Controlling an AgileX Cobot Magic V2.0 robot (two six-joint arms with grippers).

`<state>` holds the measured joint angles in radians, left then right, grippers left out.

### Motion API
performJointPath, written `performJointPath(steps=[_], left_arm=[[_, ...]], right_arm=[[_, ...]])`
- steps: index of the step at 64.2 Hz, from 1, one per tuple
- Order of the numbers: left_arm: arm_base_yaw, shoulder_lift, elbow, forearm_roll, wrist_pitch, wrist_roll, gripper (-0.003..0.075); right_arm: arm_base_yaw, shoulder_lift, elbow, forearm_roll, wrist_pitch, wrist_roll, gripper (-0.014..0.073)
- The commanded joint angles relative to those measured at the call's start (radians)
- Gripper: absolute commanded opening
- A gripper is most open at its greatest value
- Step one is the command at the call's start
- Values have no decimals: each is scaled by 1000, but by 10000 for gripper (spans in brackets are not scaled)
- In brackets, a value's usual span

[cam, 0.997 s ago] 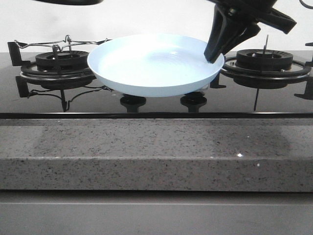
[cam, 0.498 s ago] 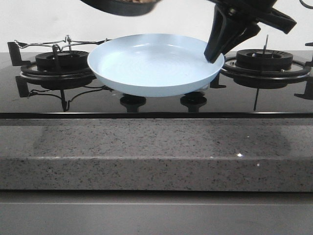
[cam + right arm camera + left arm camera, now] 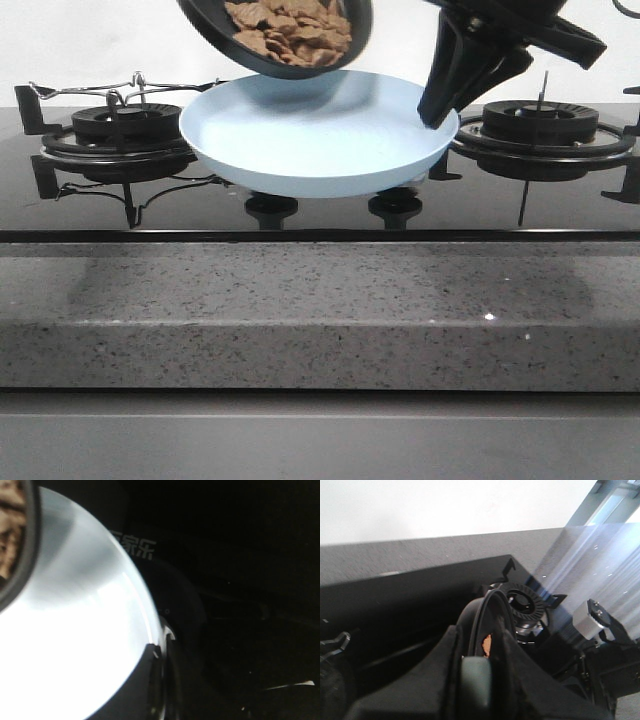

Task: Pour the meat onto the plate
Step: 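Tilt the frying pan with the left gripper, pouring meat onto the plate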

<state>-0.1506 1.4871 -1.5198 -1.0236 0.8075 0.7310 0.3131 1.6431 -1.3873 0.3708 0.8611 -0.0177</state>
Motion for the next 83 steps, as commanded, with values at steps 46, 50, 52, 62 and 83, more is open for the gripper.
performJointPath(steps=[46,50,52,62,83], left_arm=[[-375,-116,-34,612,-253,-97,-20],[-396,-116,-34,699,-253,-143,-20],[-406,-117,-34,733,-251,-160,-20],[-469,-136,-34,866,-251,-232,-20],[-617,-183,-34,1185,-247,-411,-20]], right_arm=[[-3,-41,-24,29,-32,-7,-68],[-3,-41,-24,29,-32,-7,-68],[-3,-41,-24,29,-32,-7,-68],[-3,-41,-24,29,-32,-7,-68],[-3,-41,-24,29,-32,-7,-68]])
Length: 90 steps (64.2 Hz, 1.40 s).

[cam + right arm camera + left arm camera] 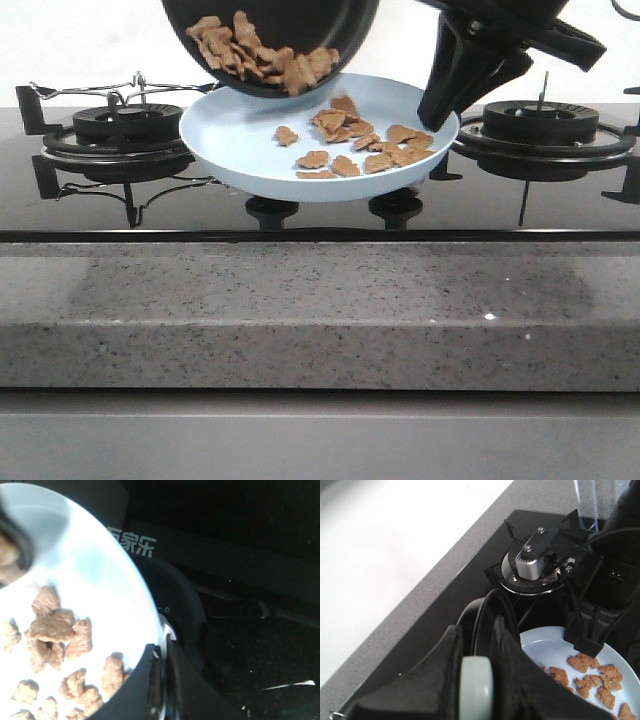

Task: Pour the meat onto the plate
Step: 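Tilt the frying pan with the left gripper, pouring meat onto the plate, then move the emptied frying pan with the left gripper back over its burner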

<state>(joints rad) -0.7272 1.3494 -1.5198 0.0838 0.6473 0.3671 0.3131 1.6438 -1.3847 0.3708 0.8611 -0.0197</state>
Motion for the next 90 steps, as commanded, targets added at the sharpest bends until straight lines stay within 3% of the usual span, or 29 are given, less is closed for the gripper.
performJointPath(steps=[1,23,36,47,54,68,77,85,90], left_arm=[[-47,-47,-34,88,-87,-53,-20],[-187,-48,-34,459,-40,-259,-20],[-185,-53,-34,444,-42,-391,-20],[-84,-87,-34,388,-51,-555,-20],[35,-118,-34,243,-77,-557,-20],[398,-128,-12,-148,-146,-533,-20],[622,-95,27,-554,-148,-314,-20],[830,-22,73,-1052,-54,-76,-20],[917,38,102,-1260,8,27,-20]], right_arm=[[-3,-42,-27,29,-32,-5,-68],[-3,-42,-27,29,-32,-5,-68],[-3,-42,-27,29,-32,-5,-68],[-3,-42,-27,29,-32,-5,-68],[-3,-42,-27,29,-32,-5,-68],[-3,-42,-27,29,-32,-5,-68],[-3,-41,-27,29,-31,-5,-68],[-3,-41,-27,29,-31,-5,-68],[-3,-41,-27,29,-31,-5,-68]])
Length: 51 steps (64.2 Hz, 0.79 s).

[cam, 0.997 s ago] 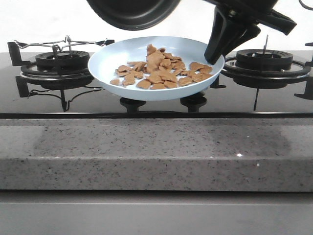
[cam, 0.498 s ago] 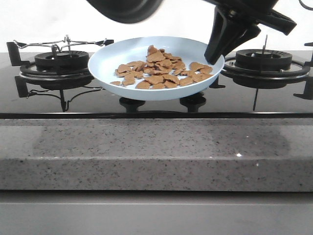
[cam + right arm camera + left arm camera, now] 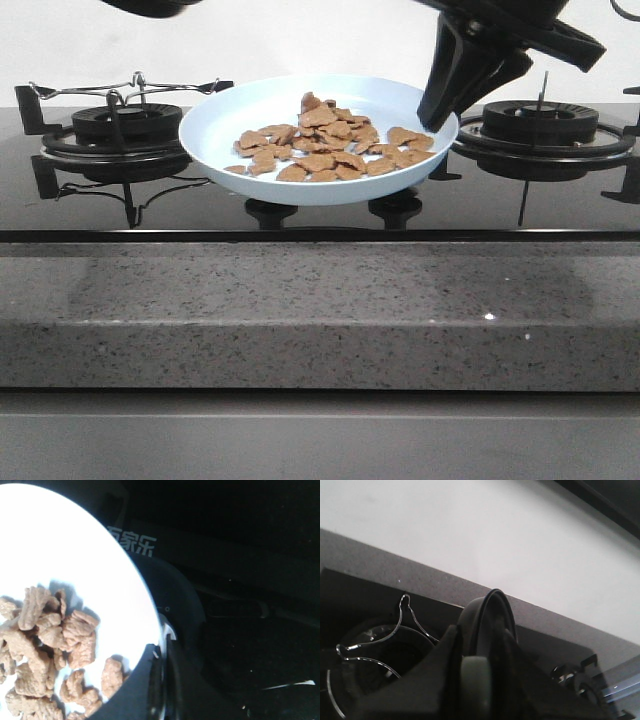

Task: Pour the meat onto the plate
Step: 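Move the emptied frying pan with the left gripper back over its burner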

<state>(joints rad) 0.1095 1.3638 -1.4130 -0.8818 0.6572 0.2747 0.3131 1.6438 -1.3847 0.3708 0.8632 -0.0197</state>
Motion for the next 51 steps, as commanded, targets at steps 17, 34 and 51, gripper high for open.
performJointPath(steps=[17,34,51], left_arm=[[189,214,5,-531,80,154,-20],[189,367,5,-734,217,224,-20],[189,375,5,-718,163,224,-20]], right_arm=[[-3,-41,-27,29,-33,-5,-68],[-3,-41,-27,29,-33,-5,-68],[-3,-41,-27,29,-33,-5,-68]])
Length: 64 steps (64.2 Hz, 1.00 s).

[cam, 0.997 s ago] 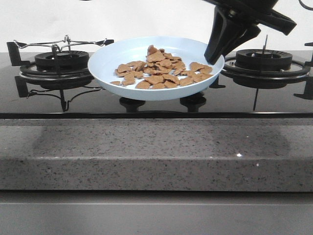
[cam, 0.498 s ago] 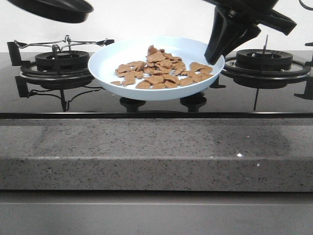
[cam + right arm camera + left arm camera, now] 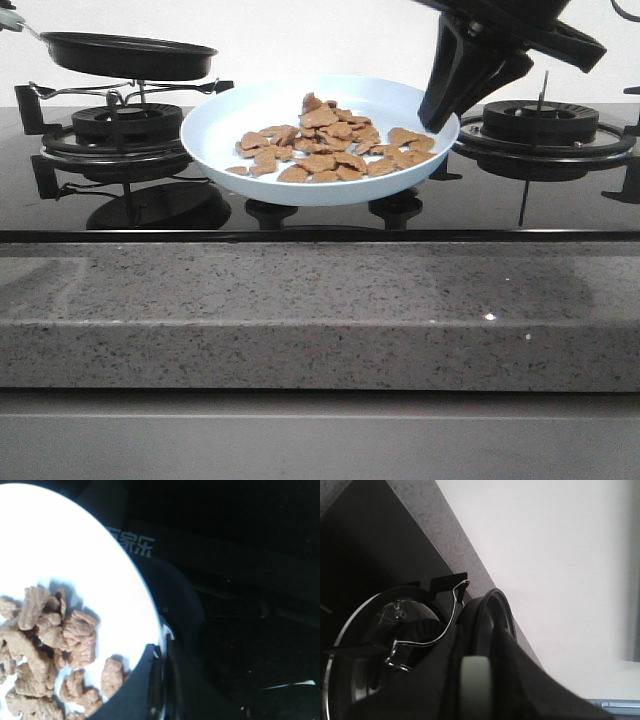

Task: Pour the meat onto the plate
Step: 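Move the emptied frying pan with the left gripper back over its burner, then lower the frying pan onto the burner and release it with the left gripper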

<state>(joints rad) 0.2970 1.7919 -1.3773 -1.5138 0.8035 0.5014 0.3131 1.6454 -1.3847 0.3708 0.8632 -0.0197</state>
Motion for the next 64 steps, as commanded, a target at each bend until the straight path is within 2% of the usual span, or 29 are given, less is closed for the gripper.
performJointPath(steps=[1,35,49,64], left_arm=[[1,-53,-30,-84,17,-2,-20],[1,-53,-28,2,-18,-19,-20],[1,-53,-28,115,-43,-64,-20],[1,-53,-28,145,-58,-76,-16]], right_arm=[[-3,-43,-27,29,-33,-5,-68],[-3,-43,-27,29,-33,-5,-68],[-3,-43,-27,29,-33,-5,-68],[-3,-43,-27,29,-33,-5,-68]])
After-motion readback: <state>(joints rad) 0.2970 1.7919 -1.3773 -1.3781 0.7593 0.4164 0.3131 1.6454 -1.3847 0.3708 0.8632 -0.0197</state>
